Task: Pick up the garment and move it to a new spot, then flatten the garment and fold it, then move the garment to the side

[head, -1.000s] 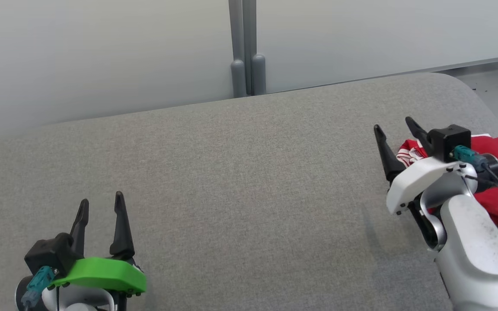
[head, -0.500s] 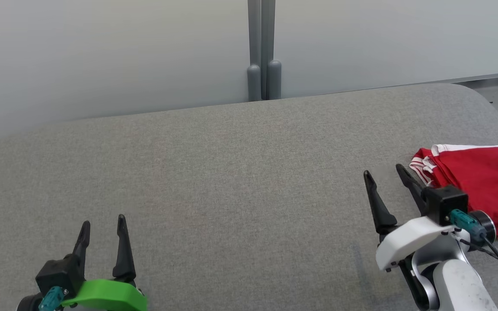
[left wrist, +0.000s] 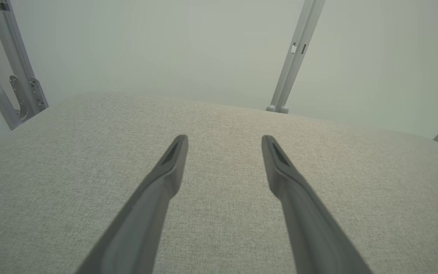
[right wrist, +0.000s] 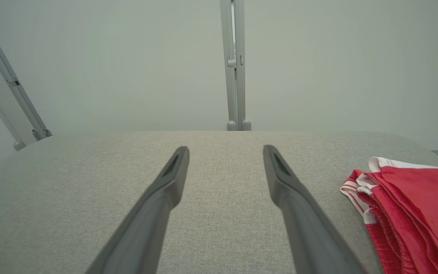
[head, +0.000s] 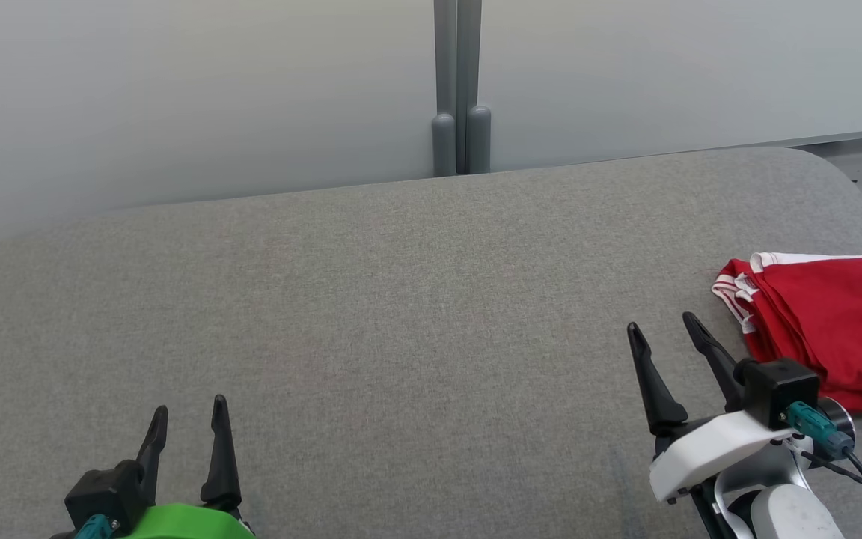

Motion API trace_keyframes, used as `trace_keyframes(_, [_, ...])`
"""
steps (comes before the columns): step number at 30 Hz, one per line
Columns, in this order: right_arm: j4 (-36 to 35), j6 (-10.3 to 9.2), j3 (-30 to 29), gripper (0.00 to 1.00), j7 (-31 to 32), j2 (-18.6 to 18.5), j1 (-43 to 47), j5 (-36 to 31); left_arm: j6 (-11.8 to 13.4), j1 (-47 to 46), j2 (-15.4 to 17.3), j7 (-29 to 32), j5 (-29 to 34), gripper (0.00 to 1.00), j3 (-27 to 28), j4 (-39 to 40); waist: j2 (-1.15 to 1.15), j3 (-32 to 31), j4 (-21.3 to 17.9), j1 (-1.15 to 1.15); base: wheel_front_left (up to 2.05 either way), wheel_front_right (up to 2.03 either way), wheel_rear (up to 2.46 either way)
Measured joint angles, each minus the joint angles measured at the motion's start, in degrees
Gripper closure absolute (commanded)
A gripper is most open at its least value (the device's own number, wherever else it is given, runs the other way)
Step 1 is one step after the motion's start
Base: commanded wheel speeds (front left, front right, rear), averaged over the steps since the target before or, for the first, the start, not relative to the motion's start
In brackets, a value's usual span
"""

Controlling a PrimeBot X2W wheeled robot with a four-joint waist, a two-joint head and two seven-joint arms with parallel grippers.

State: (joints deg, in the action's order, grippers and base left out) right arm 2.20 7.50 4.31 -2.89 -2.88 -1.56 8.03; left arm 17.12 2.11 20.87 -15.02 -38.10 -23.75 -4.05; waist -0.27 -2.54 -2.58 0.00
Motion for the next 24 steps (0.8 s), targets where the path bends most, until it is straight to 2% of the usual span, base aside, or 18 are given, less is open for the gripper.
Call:
trace_keyframes(21, [0.6,0.0,-0.4,0.0,-1.3,0.0,-0.2,0.6,-1.0,0.3,-0.5,0.0,0.7,0.0,0.5,-0.2,0.0,-0.6,0.5,0.0,0.0,0.0,0.0])
trace_keyframes(22, [0.9,0.0,-0.3,1.0,-1.3,0.0,-0.1,0.6,-1.0,0.4,-0.6,0.0,0.9,1.0,0.5,-0.3,0.0,-0.7,0.5,0.0,0.0,0.0,0.0])
trace_keyframes(24, [1.9,0.0,-0.2,1.0,-1.2,0.1,0.7,0.6,-1.0,0.8,-1.1,0.1,0.9,1.0,0.0,-1.2,0.0,-0.7,0.5,0.0,0.0,0.0,0.0])
